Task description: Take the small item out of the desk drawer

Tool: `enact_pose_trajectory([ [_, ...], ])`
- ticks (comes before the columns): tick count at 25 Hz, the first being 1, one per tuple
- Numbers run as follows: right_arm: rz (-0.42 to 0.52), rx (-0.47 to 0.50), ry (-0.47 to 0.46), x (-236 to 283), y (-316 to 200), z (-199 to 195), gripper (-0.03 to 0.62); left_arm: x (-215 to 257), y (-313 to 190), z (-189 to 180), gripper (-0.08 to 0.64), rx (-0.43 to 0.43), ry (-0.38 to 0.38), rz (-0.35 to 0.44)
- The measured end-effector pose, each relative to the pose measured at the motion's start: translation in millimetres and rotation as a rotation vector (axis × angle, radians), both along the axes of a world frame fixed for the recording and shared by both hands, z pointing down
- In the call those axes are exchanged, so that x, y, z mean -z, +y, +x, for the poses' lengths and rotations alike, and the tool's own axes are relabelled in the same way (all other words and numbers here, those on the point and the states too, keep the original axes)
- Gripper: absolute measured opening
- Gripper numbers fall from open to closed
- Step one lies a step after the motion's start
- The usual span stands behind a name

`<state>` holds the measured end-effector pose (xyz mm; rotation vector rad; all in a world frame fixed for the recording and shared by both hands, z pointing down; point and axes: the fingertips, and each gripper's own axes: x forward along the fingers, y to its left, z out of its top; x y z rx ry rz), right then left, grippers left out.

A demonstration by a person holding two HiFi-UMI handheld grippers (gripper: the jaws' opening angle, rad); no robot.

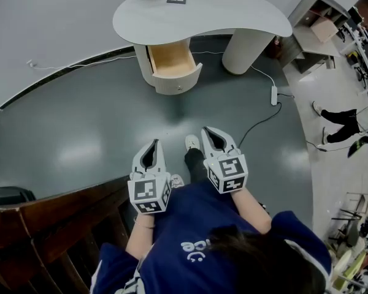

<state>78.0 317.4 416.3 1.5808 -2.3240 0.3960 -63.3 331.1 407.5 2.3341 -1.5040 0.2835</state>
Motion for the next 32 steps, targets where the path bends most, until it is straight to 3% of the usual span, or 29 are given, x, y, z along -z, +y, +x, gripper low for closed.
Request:
enact_pose_trajectory([
  [4,0.001,0.044,-0.031,-3,-34,0,0.008,-5,-23,-13,0.003,0.078,-0.011,-0.019],
  [11,0.001,0.095,-0.114,-3,-104,-1,0.008,-4,-77,-12,0.003,0.144,-0.047,-0.036],
  [24,-0.041,0.138,-0.125,-16,-203,58,0.008,-10,-170,50,0.003,0.169,-0.055,-0.067],
  [32,-0.049,0.194,-0.107,-23,-245,72,0.008,-11,-221,66,0.003,0.201,-0.063,-0.044],
])
